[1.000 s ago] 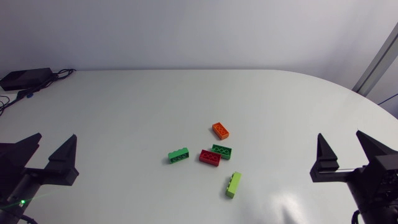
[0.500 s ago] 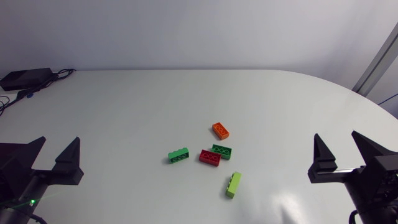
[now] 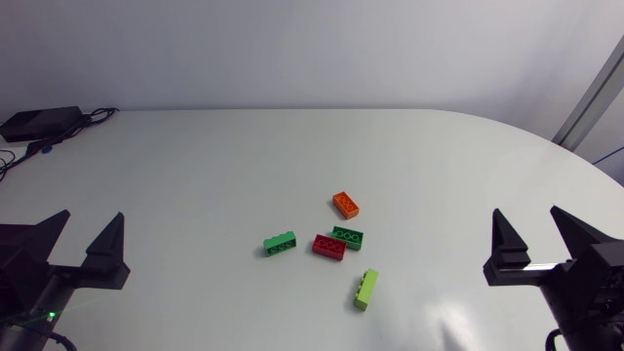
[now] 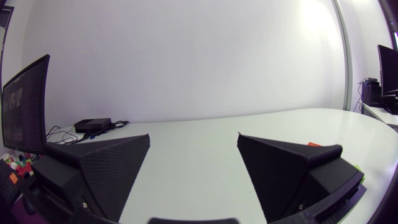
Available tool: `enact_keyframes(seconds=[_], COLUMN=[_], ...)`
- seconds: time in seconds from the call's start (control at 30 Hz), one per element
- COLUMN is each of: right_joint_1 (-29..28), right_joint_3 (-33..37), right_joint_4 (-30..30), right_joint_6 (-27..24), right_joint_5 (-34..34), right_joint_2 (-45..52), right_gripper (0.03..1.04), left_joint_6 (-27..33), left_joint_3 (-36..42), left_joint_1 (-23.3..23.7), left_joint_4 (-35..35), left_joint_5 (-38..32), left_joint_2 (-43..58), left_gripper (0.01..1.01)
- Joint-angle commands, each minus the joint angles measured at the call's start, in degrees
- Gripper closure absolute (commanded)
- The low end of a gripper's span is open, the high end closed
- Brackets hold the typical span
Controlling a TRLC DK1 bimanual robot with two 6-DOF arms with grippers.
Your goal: Disassemble duplo
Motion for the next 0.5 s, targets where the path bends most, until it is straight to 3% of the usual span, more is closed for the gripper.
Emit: enact_keyframes(seconds=[0.0, 0.27, 0.47], right_joint_1=[-0.2, -0.4, -6.4], right_joint_3=[-2.4, -2.4, -2.4], right_joint_4=[-1.0, -1.0, -1.1], right_joint_6=[1.2, 1.2, 1.2], right_joint_5=[0.0, 0.0, -1.8], right_joint_2=[-0.4, -0.4, -0.4], right_gripper=[0.06, 0.06, 0.06], left_joint_6=[0.8, 0.9, 0.9], left_joint_3=[-1.3, -1.3, -1.3], left_joint_1=[1.0, 1.3, 1.2], left_joint_4=[0.4, 0.4, 0.4], left_joint_5=[0.4, 0.5, 0.5], left_joint_2=[-0.8, -0.8, -0.8], left_gripper=[0.049, 0.049, 0.049])
